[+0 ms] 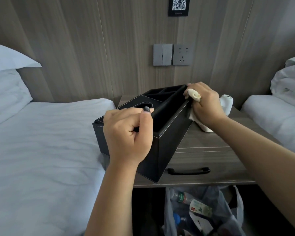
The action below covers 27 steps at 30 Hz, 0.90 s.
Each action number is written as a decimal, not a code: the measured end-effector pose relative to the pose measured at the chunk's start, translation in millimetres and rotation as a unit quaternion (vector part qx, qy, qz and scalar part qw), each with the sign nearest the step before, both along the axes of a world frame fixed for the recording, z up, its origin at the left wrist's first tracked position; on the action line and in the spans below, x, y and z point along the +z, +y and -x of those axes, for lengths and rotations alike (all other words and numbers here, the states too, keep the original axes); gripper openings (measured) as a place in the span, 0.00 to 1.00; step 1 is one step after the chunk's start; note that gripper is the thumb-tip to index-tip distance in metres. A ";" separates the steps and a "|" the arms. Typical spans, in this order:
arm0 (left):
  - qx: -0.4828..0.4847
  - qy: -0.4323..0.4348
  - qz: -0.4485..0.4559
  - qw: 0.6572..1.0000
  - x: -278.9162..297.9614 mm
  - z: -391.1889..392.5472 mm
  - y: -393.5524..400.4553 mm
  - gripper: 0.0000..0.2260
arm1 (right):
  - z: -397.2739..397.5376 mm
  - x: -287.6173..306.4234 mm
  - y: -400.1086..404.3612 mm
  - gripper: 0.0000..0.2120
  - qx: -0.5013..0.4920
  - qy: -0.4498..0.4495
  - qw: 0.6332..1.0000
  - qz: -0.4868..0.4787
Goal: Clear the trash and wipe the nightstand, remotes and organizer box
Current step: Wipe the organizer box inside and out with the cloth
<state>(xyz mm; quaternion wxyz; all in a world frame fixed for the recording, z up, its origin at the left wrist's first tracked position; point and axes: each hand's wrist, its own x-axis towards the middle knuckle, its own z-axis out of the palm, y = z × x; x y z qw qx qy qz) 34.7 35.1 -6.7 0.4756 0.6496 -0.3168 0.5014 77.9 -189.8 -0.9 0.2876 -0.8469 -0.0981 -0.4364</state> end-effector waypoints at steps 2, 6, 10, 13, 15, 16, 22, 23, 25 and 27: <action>0.015 0.019 -0.011 1.000 -2.2 -1.3 5.8 0.23 | 5.2 1.2 -1.0 0.12 -0.022 0.019 0.998 0.048; 0.097 0.106 0.023 0.989 -1.8 14.2 9.8 0.20 | 19.8 8.5 10.9 0.11 -0.078 0.060 0.989 0.109; 0.225 0.094 -0.028 0.969 9.3 38.5 -13.0 0.14 | 42.3 18.3 34.2 0.10 -0.162 0.122 0.968 0.151; 0.341 0.081 -0.075 0.934 7.7 38.0 -15.5 0.14 | 60.9 18.2 44.9 0.12 -0.180 0.099 0.966 0.154; 0.369 0.060 -0.069 0.925 7.4 29.6 -3.7 0.18 | 75.8 17.4 51.0 0.17 -0.181 0.063 0.969 0.158; 0.377 0.048 -0.065 0.923 7.1 24.2 4.0 0.19 | 85.7 16.0 54.7 0.17 -0.178 0.047 0.969 0.163; 0.354 0.000 -0.060 0.933 0.3 -15.0 36.8 0.18 | 114.0 23.9 48.6 0.16 -0.124 0.073 0.979 0.142; 0.349 -0.007 -0.058 0.935 -0.7 -19.6 39.5 0.18 | 113.3 26.7 40.9 0.17 -0.109 0.056 0.988 0.090; 0.360 -0.033 -0.049 0.931 -1.5 -23.2 40.2 0.17 | 109.4 28.2 24.4 0.17 -0.084 0.050 0.995 -0.026; 0.385 -0.042 -0.056 0.920 0.0 -17.4 29.7 0.18 | 111.0 27.0 19.8 0.20 -0.013 0.110 0.984 -0.140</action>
